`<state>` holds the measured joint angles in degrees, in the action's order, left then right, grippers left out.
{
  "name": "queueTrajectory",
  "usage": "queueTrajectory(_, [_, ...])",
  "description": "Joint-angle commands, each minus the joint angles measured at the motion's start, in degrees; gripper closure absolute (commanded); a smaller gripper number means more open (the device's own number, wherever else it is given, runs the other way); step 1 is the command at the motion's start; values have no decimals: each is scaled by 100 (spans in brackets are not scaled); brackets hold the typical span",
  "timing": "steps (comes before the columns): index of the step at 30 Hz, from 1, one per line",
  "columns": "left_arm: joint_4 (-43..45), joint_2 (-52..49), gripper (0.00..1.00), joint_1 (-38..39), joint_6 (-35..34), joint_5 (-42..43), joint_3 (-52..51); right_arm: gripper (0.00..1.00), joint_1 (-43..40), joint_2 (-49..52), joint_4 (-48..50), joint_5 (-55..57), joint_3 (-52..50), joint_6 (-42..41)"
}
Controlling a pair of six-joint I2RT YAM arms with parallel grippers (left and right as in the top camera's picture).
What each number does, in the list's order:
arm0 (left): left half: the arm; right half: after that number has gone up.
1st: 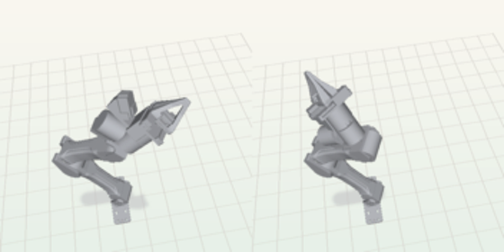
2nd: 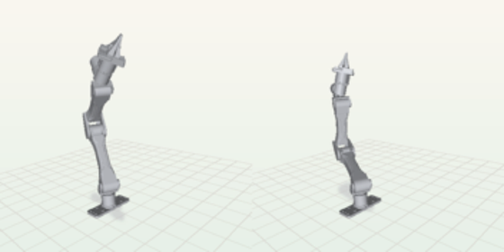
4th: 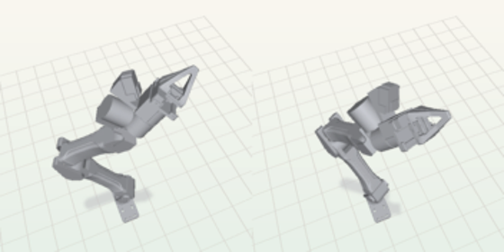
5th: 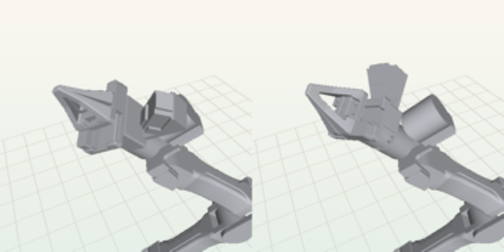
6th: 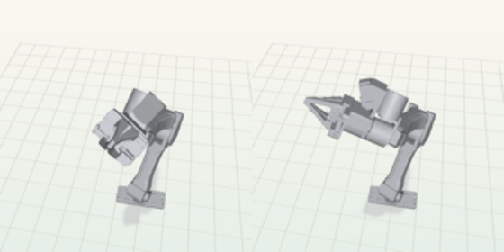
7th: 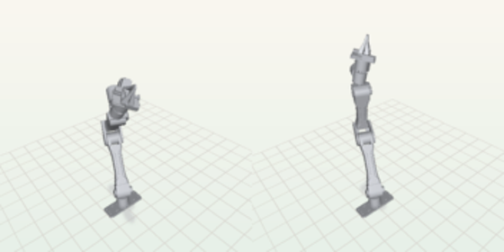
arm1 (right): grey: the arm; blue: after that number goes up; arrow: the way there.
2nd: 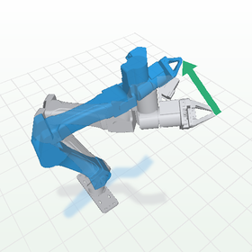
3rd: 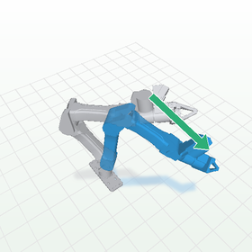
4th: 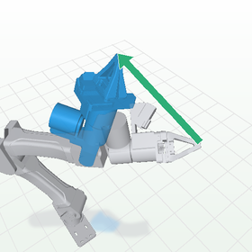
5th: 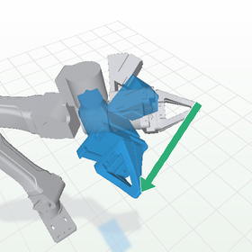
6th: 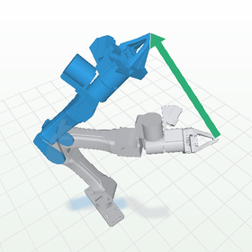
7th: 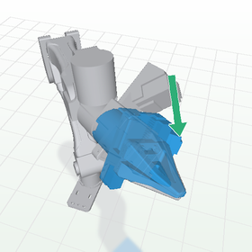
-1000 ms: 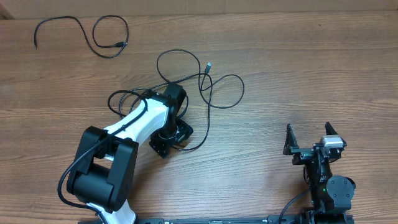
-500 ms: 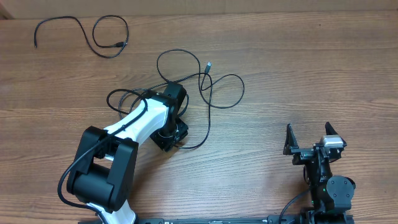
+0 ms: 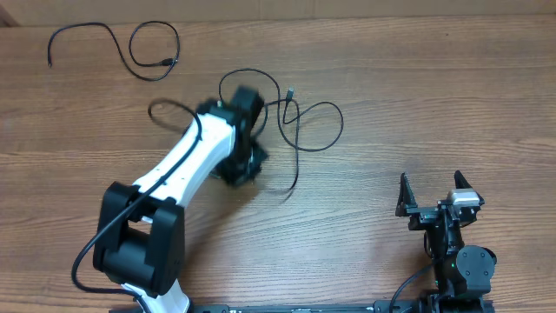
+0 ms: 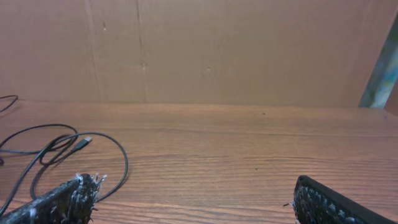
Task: Untangle cables
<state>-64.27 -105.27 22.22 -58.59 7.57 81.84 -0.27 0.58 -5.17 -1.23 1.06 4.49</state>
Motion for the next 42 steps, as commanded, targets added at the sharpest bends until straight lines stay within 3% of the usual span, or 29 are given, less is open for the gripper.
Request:
queueTrajectory(1, [-323, 490, 96, 98, 754, 48, 1340, 0, 26, -42, 35, 9, -59, -15])
queueTrajectory(7, [-634, 645, 95, 234, 1311, 232, 3340, 0, 26, -42, 33, 9, -59, -15])
queueTrajectory(14, [-94, 684, 96, 260, 1493, 809, 5180, 0, 26, -42, 33, 9, -59, -15])
queueTrajectory(19, [603, 684, 95, 256, 1488, 942, 5967, 0, 26, -42, 35, 9, -59, -15])
queueTrajectory(24, [629, 684, 96, 256, 1515, 890, 6229, 0, 26, -42, 33, 9, -59, -15])
queueTrajectory(28, [203, 625, 96, 256, 1711, 313, 6227, 0, 26, -42, 35, 9, -59, -15])
queueTrajectory(37, [-1635, 111, 96, 256, 1738, -2363, 6037, 0, 26, -42, 35, 9, -59, -15])
queueTrajectory(42, [-2149, -350, 96, 249, 1744, -2887, 6037, 0, 26, -42, 35, 9, -59, -15])
